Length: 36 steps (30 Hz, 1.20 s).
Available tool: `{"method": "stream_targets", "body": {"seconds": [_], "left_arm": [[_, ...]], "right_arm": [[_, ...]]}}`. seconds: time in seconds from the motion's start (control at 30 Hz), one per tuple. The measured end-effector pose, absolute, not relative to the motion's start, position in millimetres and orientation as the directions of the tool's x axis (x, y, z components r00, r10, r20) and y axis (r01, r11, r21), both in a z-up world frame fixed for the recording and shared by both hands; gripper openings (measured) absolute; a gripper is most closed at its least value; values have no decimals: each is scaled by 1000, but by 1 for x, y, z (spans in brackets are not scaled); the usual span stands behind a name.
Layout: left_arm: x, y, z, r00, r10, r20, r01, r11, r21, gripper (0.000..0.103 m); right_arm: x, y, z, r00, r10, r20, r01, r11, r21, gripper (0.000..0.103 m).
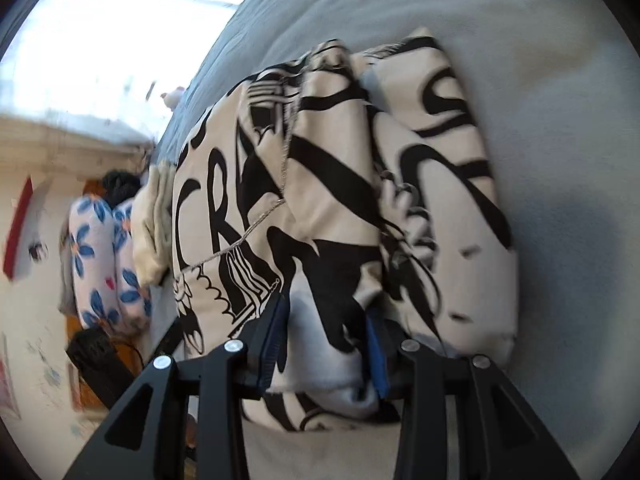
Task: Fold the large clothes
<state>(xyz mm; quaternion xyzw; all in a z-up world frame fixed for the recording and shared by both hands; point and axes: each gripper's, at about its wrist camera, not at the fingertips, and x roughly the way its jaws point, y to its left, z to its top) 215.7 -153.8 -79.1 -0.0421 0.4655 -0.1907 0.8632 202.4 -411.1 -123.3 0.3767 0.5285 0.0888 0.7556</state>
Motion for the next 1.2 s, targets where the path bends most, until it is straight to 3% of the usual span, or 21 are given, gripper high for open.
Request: {"method": "stream_targets", "body": {"seconds": [0.03,0.1,0.33,0.5,0.6,0.67,0.87,0.93,1.0,1.2], "left_arm": [[219,-153,-80,492,-374,-786,284,923,-261,78],[218,-152,-78,480,-384,-789,280,919,-277,78],[210,-200,-67,482,-383,-788,377,903,-209,78],[204,-235,-81,537,-250,-806,367,929,-43,78],[196,-249,-90,569,-189,-800,378,924,50,79],[195,-250,-89,565,-193,-802,380,924,45,80],[203,-240,-78,479,-257,-839,388,920,-60,81],[207,-234,-70,463,-287,-839,394,914,-96,81],[213,-225,-59,469,-316,-825,384,914,-131,81],[248,-194,-50,483,-368,-795,292,923,-250,82]], "right_arm": [[203,-409,-122,427,509,-748,261,722,641,19],[200,-411,-114,461,500,-733,251,719,648,14],[175,-425,-48,634,318,-705,197,815,545,12],[190,-434,-97,537,260,-802,274,846,457,12],[193,-436,-119,537,252,-805,293,840,458,13],[193,-435,-115,538,246,-806,299,838,456,13],[190,-433,-80,531,262,-806,262,854,450,24],[192,-438,-69,550,278,-787,248,846,472,38],[199,-445,-60,587,243,-772,249,853,458,46],[255,-479,-77,589,269,-762,308,797,519,47]]}}
